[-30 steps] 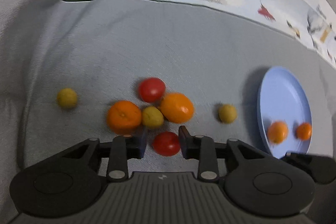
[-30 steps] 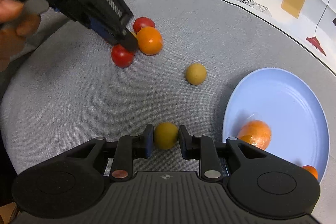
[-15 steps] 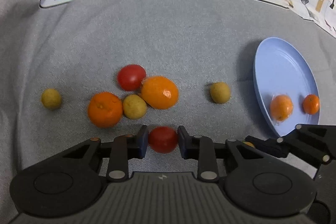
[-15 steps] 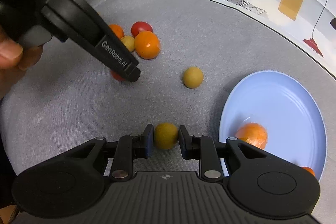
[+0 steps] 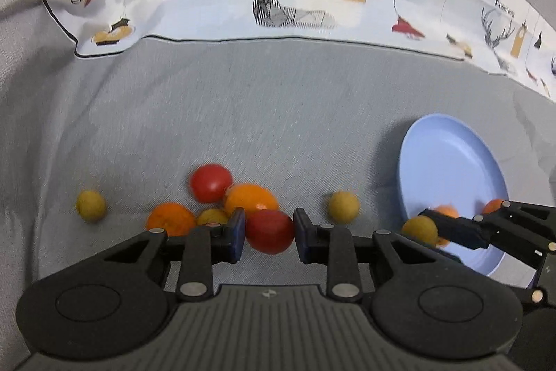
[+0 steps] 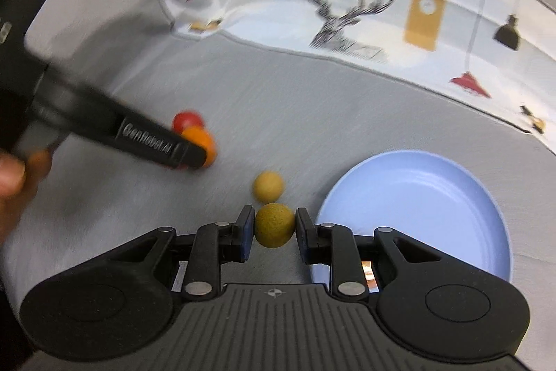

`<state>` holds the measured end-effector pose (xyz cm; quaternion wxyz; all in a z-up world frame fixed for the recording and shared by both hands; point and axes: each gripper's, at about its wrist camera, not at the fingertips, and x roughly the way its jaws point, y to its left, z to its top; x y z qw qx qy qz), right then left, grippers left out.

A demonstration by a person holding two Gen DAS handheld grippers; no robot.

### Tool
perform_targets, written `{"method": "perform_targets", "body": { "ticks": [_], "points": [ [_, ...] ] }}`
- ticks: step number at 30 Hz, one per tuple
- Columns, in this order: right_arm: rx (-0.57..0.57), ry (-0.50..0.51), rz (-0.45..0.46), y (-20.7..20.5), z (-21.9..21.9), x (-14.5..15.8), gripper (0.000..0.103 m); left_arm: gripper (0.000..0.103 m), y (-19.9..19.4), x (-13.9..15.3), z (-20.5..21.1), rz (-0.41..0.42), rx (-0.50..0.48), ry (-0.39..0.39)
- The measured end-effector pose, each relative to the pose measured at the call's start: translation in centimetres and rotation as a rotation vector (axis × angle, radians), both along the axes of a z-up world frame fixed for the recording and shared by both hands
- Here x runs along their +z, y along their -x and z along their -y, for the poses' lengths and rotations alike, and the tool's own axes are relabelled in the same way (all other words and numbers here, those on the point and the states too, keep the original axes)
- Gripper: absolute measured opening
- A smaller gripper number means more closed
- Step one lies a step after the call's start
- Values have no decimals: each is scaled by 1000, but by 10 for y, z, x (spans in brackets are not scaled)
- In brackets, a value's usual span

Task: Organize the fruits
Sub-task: 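Grasp a red cherry tomato with the left gripper, then carry the red tomato and the yellow fruit over the blue plate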

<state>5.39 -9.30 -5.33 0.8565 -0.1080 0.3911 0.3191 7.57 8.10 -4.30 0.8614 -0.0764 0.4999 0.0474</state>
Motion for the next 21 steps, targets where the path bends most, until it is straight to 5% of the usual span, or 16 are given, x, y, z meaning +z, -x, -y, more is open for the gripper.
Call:
{"method": "perform_targets", "body": {
  "ticks": [21],
  "points": [
    [-307, -92, 90, -26, 49, 15, 27, 32, -7, 22, 32, 192, 83, 32]
  ]
}}
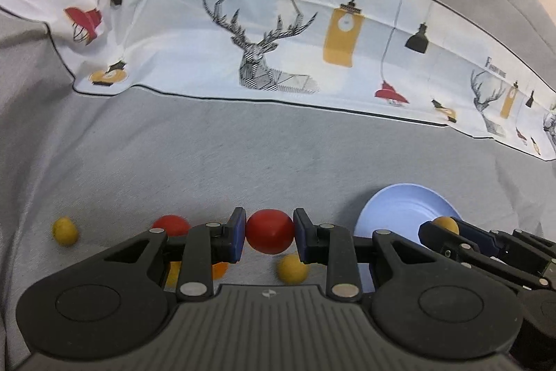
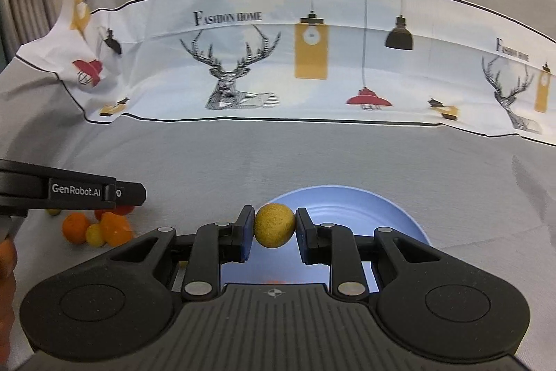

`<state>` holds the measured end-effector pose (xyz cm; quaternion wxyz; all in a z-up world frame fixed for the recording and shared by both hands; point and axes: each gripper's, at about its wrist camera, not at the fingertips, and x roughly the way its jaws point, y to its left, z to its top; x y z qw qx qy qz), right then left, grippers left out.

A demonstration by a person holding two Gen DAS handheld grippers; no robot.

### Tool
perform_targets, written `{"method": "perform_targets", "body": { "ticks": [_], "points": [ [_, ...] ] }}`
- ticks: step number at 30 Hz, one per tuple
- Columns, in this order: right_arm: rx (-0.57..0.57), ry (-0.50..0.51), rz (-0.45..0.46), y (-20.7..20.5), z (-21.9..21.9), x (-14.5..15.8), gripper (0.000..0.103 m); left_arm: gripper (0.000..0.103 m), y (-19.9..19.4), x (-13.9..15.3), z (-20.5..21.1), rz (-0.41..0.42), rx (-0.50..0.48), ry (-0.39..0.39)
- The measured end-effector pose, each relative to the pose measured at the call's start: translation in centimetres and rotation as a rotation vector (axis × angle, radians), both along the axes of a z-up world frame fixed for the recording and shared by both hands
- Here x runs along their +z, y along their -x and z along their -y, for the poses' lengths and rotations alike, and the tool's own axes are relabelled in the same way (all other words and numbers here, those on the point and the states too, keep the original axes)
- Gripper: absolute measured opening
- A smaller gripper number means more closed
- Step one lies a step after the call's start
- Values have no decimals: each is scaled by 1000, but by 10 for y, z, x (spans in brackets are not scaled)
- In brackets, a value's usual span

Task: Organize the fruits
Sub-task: 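Carry the red tomato and the yellow fruit over the blue plate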

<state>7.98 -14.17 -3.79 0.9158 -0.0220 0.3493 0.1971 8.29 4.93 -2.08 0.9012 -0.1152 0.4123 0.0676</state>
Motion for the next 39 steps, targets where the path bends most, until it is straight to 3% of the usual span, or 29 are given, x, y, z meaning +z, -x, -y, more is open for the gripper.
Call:
{"method": "perform_targets", "body": {
  "ticks": [27, 35, 39],
  "points": [
    [-256, -77, -11, -18, 56, 4, 27, 32, -12, 1, 35, 60, -84, 41],
    [-335, -105, -12, -22, 81, 3, 26, 32, -17, 1, 33, 56, -95, 113],
    [-365, -132, -39, -26, 92, 0, 26, 32, -18, -4, 42, 29, -149, 143]
  ]
}}
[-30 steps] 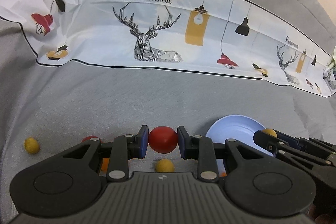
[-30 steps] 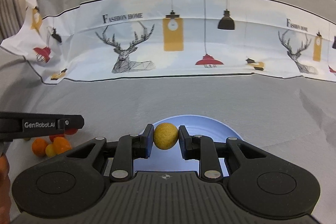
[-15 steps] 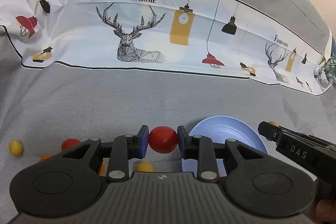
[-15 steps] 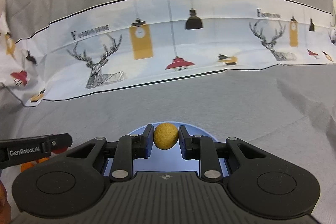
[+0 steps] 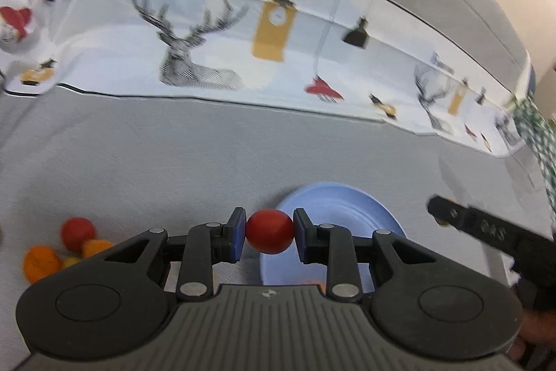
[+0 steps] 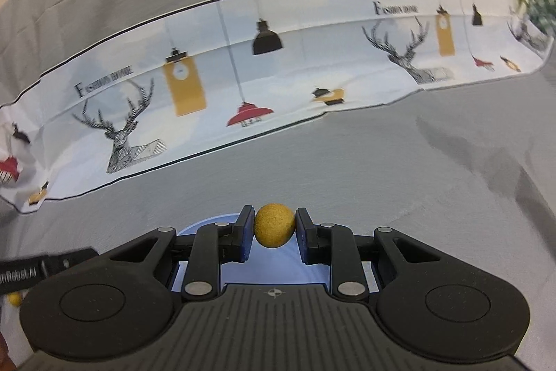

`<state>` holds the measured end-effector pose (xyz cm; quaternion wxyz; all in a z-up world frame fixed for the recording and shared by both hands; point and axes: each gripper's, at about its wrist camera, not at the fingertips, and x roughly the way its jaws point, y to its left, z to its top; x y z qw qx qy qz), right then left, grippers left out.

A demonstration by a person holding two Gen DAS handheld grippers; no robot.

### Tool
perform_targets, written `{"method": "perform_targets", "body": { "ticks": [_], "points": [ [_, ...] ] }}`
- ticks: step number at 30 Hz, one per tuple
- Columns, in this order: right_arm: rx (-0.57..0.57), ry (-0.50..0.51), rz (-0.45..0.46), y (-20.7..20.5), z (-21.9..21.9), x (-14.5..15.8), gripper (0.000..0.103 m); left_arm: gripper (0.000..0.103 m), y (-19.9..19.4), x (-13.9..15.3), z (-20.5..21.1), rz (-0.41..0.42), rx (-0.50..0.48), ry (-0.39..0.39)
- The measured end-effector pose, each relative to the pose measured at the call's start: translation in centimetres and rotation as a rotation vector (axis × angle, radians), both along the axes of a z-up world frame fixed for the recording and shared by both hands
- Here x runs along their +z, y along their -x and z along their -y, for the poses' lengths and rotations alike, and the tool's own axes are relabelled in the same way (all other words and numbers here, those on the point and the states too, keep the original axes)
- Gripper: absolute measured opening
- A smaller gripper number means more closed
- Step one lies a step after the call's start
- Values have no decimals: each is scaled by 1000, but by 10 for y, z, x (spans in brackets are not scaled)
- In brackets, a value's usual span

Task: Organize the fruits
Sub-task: 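Carry the red tomato and the yellow fruit over the blue plate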

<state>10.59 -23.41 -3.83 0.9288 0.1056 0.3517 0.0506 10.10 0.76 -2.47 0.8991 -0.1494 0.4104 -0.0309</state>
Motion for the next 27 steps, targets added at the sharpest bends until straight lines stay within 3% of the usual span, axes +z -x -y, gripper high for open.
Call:
{"method": "perform_targets", "body": {
  "ticks": [10, 27],
  "points": [
    [27, 10, -49, -3, -5, -8, 26, 32, 5, -15, 50, -31, -210, 3],
    [26, 20, -68, -4, -5, -12, 26, 32, -2, -23, 69, -50, -248, -35]
  ]
}}
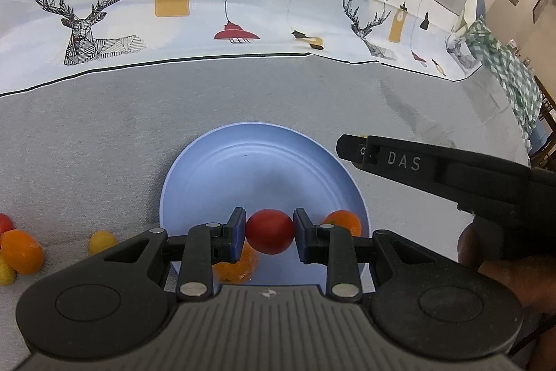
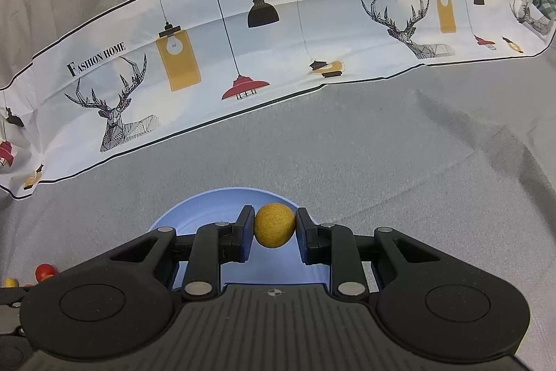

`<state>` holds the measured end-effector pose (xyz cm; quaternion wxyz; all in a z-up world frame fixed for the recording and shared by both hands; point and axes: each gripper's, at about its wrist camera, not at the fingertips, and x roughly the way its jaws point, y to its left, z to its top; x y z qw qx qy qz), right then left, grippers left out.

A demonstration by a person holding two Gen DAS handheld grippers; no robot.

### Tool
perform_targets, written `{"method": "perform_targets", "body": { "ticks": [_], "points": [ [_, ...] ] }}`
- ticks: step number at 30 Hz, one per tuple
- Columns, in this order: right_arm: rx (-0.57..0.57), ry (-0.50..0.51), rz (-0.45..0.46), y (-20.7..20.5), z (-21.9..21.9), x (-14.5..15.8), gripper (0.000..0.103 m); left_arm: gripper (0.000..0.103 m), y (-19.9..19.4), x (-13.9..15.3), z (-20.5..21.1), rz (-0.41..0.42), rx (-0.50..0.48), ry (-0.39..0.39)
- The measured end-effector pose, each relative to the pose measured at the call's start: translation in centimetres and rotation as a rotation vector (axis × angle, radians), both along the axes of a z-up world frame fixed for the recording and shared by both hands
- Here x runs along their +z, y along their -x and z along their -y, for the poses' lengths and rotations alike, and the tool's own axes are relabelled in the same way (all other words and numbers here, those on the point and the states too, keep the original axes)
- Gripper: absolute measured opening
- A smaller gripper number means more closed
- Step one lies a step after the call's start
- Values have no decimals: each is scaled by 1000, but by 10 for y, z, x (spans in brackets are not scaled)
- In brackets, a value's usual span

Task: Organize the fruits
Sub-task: 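Carry the red tomato and the yellow fruit over the blue plate, then open the left gripper dropping the tomato while the right gripper releases the yellow fruit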

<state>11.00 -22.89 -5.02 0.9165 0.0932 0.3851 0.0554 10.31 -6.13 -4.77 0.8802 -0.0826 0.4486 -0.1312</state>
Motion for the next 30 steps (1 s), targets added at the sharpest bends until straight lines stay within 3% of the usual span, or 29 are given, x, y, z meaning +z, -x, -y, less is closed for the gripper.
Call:
{"method": "perform_targets", "body": {
  "ticks": [25, 30],
  "points": [
    [5, 12, -14, -1, -4, -5, 27, 33, 2, 0, -1, 4, 8, -1],
    [-1, 28, -17, -1, -5, -5, 47, 33, 3, 2, -3, 5, 10, 15]
  ]
}}
